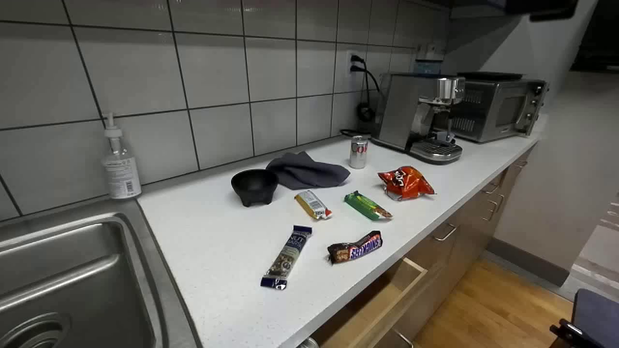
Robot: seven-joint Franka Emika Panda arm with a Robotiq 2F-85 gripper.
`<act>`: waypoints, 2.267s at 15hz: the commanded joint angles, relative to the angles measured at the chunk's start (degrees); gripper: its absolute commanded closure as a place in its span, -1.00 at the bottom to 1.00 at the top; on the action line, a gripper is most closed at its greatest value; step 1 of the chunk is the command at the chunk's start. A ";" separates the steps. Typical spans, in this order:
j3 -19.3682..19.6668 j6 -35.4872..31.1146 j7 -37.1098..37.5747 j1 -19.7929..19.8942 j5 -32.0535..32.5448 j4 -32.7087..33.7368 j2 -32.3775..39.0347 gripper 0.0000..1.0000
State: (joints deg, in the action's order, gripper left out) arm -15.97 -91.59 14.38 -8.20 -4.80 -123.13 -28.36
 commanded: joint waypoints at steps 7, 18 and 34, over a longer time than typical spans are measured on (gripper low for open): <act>0.51 -1.27 0.08 -0.51 0.25 -0.72 -0.11 -1.00; 1.41 -13.03 -0.80 -0.71 -0.11 -9.34 -1.49 -1.00; 3.82 -31.00 -1.03 -0.45 -0.65 -24.03 0.51 -1.00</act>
State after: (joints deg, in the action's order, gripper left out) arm -12.83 -118.90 14.29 -8.21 -4.80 -144.14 -28.12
